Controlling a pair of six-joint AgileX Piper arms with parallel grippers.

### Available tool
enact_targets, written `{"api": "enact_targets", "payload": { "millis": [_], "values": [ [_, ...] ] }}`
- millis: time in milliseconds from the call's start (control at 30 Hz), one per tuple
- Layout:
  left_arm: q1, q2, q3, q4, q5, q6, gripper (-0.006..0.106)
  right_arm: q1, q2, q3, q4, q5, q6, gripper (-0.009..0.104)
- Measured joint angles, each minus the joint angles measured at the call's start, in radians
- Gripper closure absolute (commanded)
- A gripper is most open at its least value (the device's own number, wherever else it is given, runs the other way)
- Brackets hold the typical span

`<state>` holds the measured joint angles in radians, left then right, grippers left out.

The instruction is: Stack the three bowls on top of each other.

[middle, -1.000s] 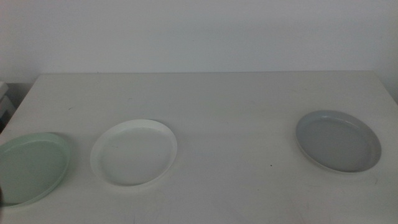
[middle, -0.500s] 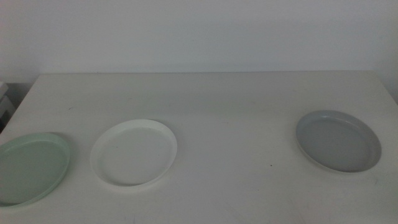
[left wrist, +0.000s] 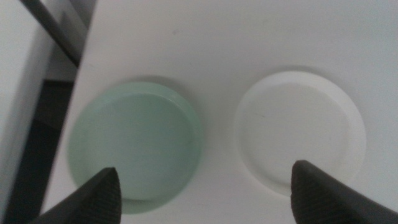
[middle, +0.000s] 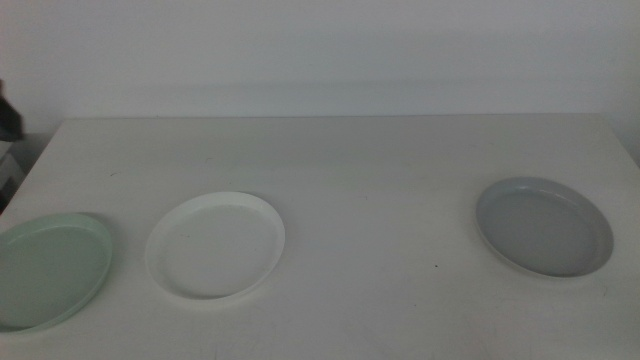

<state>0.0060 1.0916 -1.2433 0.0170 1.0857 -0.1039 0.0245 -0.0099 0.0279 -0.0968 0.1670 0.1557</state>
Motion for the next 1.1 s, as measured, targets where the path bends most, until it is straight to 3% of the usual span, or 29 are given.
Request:
{"api": "enact_targets", "payload": {
  "millis": [533,833,1100],
  "values": [
    [-0.010,0.360,-0.001,-0.241,-0.028,0.015,-0.005,0.000,0.000,0.000,0.000,0.000,0.000,0.041],
    [-0.109,0.555,-0.001,-0.236,-0.151,0.019,-0.005,0.000,0.000,0.000,0.000,0.000,0.000,0.041],
    [-0.112,0.706,-0.001,-0.221,-0.204,0.020,-0.005,0.001,0.000,0.000,0.000,0.000,0.000,0.041]
  ]
}}
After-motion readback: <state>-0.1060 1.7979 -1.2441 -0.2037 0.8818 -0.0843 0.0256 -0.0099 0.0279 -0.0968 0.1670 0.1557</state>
